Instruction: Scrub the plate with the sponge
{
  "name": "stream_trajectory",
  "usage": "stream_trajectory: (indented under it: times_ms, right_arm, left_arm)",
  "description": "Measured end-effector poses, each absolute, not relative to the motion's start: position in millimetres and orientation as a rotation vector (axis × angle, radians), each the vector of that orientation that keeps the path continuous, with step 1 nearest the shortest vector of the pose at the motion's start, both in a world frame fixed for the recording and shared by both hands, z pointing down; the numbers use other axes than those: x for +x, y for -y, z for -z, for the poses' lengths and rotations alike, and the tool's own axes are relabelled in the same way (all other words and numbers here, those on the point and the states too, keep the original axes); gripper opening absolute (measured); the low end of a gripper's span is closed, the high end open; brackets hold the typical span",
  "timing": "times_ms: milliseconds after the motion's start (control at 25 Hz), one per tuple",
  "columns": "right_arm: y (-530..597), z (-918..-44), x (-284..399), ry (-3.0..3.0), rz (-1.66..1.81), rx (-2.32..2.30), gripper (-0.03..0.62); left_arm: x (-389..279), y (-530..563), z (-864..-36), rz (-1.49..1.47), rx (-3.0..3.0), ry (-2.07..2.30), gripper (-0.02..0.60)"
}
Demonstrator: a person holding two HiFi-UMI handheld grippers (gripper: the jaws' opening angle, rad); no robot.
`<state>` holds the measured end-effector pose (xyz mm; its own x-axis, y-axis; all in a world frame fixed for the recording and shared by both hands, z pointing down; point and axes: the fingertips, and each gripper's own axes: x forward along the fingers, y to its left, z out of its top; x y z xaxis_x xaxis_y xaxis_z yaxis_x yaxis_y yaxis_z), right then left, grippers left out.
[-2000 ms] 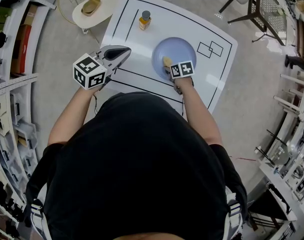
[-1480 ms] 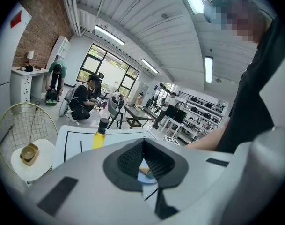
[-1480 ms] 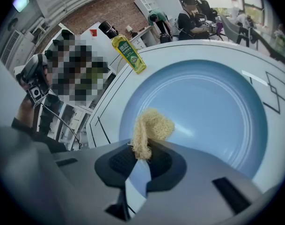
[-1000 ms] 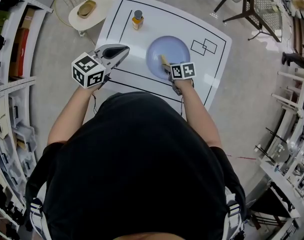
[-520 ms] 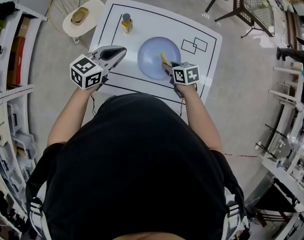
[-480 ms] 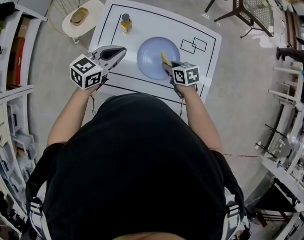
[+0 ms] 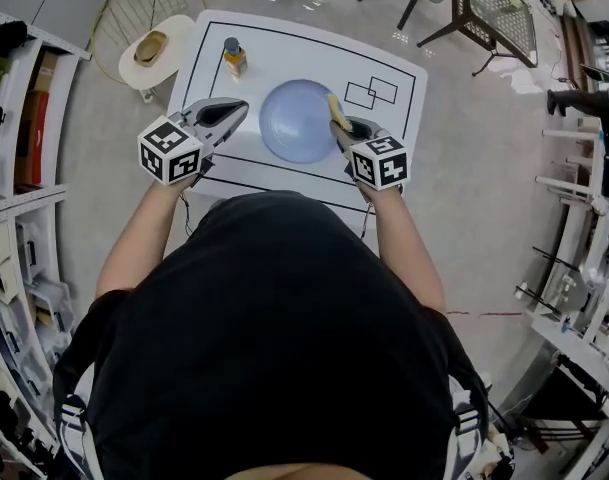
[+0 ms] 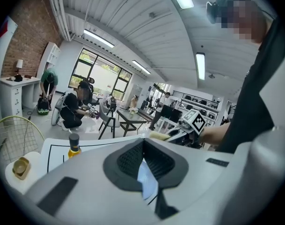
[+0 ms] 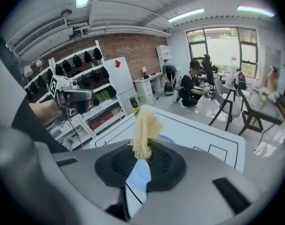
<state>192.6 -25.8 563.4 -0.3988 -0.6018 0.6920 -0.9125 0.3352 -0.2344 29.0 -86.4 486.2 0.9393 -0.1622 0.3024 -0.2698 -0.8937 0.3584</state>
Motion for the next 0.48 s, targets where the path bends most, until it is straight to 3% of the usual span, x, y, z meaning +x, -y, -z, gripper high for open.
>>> stream_trajectory:
  times_ms: [480]
  right_arm:
    - [-3.4,-510.6,263.5,2.156,-0.699,1.53,0.043]
  left_arm:
    - [71.1,68.5,-468.5,-0.369,2.736,0.291,0.009]
